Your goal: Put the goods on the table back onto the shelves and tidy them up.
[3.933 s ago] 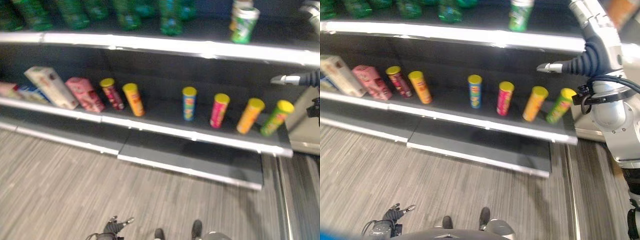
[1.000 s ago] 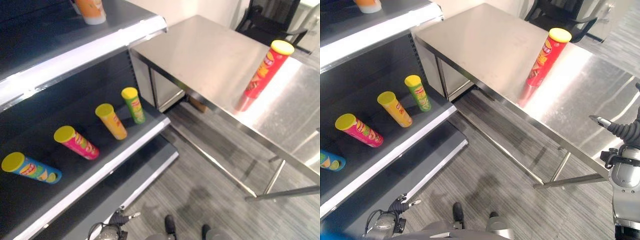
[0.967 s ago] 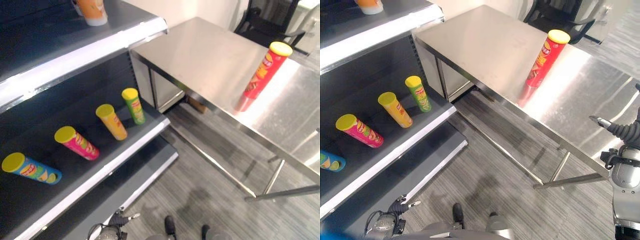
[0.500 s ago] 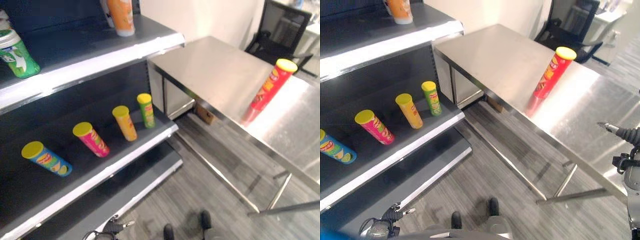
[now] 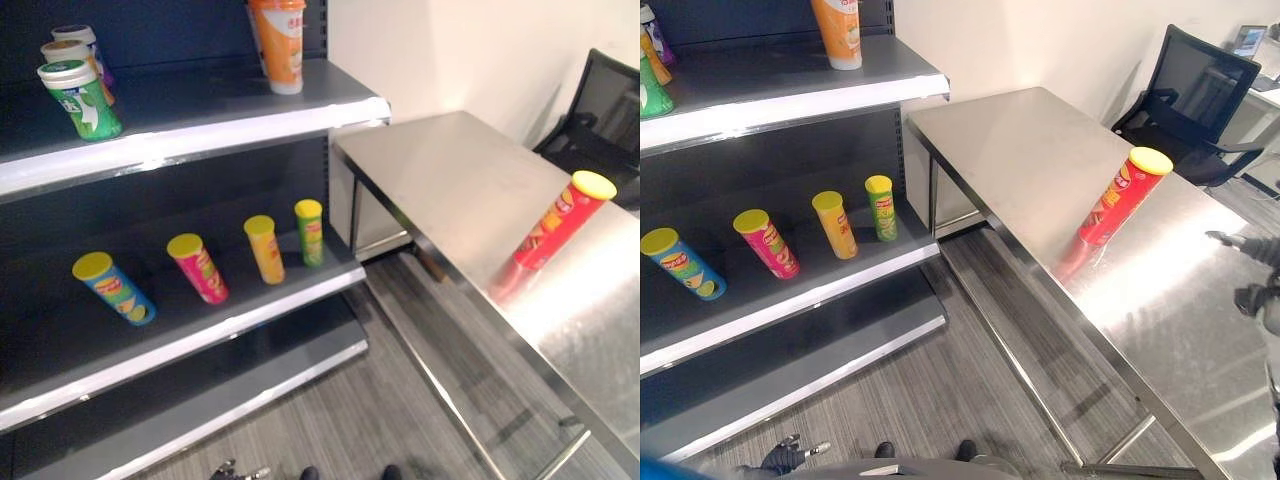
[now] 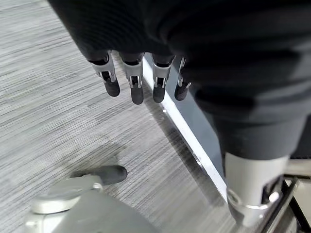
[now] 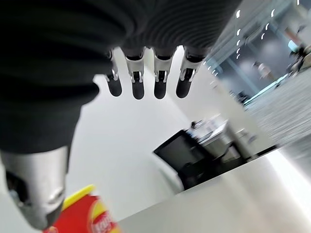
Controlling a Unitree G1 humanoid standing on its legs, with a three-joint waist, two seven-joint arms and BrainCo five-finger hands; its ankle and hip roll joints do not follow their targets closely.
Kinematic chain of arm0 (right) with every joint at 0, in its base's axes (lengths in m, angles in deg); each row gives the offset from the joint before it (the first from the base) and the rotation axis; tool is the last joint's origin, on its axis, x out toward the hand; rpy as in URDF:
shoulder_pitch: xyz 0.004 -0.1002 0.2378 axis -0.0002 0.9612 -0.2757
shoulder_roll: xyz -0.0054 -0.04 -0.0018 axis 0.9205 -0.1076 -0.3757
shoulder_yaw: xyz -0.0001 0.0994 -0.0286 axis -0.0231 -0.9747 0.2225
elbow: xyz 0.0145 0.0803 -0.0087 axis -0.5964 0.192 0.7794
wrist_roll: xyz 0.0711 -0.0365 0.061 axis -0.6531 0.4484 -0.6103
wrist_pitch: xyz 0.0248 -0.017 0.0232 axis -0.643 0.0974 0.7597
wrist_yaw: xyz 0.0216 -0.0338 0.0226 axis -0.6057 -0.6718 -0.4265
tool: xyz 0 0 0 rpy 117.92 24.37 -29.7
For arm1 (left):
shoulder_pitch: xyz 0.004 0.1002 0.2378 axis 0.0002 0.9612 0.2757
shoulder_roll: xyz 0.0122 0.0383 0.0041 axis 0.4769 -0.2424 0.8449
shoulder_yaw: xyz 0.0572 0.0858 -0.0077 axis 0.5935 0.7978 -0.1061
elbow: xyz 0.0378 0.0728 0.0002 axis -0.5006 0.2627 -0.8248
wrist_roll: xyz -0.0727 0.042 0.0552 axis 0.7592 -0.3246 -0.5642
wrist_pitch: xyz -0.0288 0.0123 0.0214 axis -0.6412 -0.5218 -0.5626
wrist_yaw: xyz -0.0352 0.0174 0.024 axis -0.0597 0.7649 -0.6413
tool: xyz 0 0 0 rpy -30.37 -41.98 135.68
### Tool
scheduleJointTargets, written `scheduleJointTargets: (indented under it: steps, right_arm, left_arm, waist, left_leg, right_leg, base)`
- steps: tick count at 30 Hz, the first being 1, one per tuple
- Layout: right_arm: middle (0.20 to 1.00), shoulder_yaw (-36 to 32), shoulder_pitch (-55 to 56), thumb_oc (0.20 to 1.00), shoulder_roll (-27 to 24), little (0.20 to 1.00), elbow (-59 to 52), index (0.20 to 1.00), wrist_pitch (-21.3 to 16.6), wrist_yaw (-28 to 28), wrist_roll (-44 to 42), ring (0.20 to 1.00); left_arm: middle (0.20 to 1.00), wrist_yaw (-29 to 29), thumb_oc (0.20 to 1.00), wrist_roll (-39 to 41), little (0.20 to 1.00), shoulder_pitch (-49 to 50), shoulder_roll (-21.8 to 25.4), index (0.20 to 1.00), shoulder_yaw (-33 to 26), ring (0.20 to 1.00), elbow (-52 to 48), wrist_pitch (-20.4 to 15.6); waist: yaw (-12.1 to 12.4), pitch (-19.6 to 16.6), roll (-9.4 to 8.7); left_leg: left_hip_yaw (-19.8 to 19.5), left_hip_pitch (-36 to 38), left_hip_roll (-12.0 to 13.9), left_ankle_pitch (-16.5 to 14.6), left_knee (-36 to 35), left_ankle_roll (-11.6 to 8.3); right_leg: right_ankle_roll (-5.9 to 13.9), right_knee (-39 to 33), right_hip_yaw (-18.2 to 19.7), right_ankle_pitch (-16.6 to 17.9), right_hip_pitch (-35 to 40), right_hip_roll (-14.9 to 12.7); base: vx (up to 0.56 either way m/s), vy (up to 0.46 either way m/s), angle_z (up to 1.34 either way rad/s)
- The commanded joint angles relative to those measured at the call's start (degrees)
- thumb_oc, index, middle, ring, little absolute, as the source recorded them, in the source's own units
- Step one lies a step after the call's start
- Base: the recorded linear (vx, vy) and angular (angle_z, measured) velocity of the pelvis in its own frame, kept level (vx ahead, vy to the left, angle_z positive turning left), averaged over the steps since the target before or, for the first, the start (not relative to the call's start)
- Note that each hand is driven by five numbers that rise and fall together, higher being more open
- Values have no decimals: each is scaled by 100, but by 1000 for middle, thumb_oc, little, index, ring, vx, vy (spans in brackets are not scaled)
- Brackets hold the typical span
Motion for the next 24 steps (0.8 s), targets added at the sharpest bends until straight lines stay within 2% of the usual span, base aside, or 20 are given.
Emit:
scheduleJointTargets:
  steps: [1, 4, 7, 9, 12, 19, 24]
  right_arm:
    - [1000, -14, -62, 1000, -681, 1000, -305, 1000, -262, 69, -380, 1000]
    - [1000, 637, -728, 1000, -743, 1000, 145, 1000, -252, 103, -396, 1000]
    - [1000, 765, -849, 1000, -771, 1000, 281, 1000, -249, 111, -388, 1000]
    - [1000, 922, -937, 1000, -821, 1000, 555, 1000, -194, 176, -292, 1000]
    - [1000, 1194, -1146, 1000, -834, 1000, 732, 1000, -168, 226, -185, 1000]
    - [1000, 1388, -1302, 1000, -851, 1000, 1135, 1000, -136, 247, -92, 1000]
    - [1000, 1223, -1388, 1000, -796, 1000, 1409, 1000, -109, 92, -180, 1000]
  left_arm:
    - [1000, -9, 1000, 158, 1000, -398, 278, 1000, -57, 1000, 3, -86]
    - [1000, -32, 1000, 254, 1000, -413, 274, 1000, 15, 1000, 38, -111]
    - [1000, -35, 1000, 259, 1000, -472, 270, 1000, 68, 1000, 69, -124]
    - [1000, -14, 1000, 212, 1000, -485, 232, 1000, 134, 1000, 129, -116]
    - [1000, -24, 1000, 202, 1000, -448, 177, 1000, 159, 1000, 170, -126]
    - [1000, -39, 1000, 202, 1000, -459, 177, 1000, 219, 1000, 135, -149]
    - [1000, -81, 1000, 183, 1000, -463, 175, 1000, 226, 1000, 184, -148]
  waist:
    - [164, 90, -128]
    - [256, 135, -122]
    - [269, 178, -130]
    - [285, 178, -129]
    - [283, 158, -116]
    - [284, 140, -118]
    - [310, 123, -90]
  left_leg:
    - [346, 184, 242, -480, 55, -210]
    - [240, 130, 261, -391, 55, -287]
    - [205, 50, 256, -316, 55, -332]
    - [212, -17, 242, -285, 55, -354]
    - [231, 23, 235, -313, 55, -337]
    - [202, 34, 229, -355, 55, -345]
    - [163, 37, 190, -384, 55, -340]
  right_leg:
    - [57, 85, 25, -1011, 235, -46]
    - [3, 85, -124, -1063, 275, -17]
    - [-14, 85, -251, -1078, 274, -28]
    - [-5, 85, -482, -1101, 322, -38]
    - [3, 85, -454, -1093, 335, -38]
    - [-9, 85, -505, -1110, 364, -41]
    - [15, 85, -574, -1102, 388, -81]
  base:
    - [3, -127, 55]
    - [-8, -104, 29]
    - [-28, -39, 25]
    - [1, -39, 25]
    - [24, -5, 24]
    - [10, 5, 3]
    - [34, 23, 8]
